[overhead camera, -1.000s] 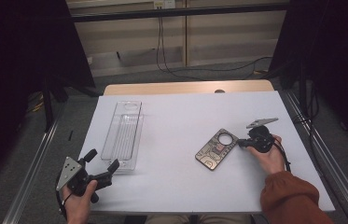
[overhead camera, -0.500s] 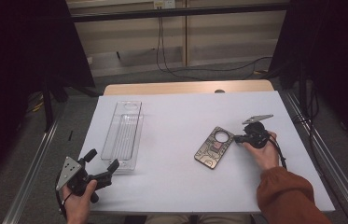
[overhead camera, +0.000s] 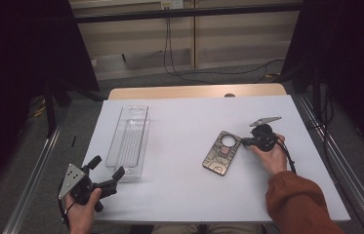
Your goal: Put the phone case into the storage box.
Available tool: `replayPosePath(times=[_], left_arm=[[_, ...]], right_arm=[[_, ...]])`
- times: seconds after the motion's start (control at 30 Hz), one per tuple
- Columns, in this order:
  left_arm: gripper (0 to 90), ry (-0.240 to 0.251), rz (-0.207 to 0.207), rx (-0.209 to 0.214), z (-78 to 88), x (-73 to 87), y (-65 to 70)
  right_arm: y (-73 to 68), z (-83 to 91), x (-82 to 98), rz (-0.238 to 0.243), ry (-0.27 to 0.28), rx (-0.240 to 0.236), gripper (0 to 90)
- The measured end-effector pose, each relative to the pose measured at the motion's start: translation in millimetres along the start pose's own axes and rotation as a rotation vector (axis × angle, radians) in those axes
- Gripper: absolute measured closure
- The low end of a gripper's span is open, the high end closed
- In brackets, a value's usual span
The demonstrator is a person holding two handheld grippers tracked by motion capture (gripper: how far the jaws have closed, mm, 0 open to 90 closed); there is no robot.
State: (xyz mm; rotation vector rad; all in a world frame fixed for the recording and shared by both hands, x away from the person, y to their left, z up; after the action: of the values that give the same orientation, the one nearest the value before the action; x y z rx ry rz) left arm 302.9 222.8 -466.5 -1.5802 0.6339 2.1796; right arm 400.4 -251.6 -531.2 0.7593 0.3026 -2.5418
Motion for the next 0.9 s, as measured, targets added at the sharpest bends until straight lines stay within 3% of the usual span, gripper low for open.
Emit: replayPosePath(times=[0.5,0.87,0.9], left_arm=[[2.4,0.002,0.002,0.011,-0.9,0.1,1.0],[2.4,0.001,0.008,0.015,-0.6,0.5,0.5],[2.4,0.001,0.005,0.015,-0.5,0.5,0.4]], right_arm=[[-1.0,-3.1,-3.4,-0.011,0.0,0.014,90.0],[-9.2,-13.3,-24.7,0.023,-0.005,0.027,90.0],[-11.0,-14.3,-25.7,0.016,-0.003,0.009,90.0]])
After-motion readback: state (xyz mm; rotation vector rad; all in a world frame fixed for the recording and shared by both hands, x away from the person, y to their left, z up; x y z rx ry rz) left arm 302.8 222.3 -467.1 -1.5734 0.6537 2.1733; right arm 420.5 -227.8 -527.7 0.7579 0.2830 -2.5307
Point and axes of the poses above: each handheld gripper's, and its own axes: z roughly backward along the jaws, x roughly out of its underside, y roughly to its right, the point moved 7 cm from there along -z, roughly forward along the jaws, and after that the axes turned 8 degrees about -y, right-handed, at the moved point
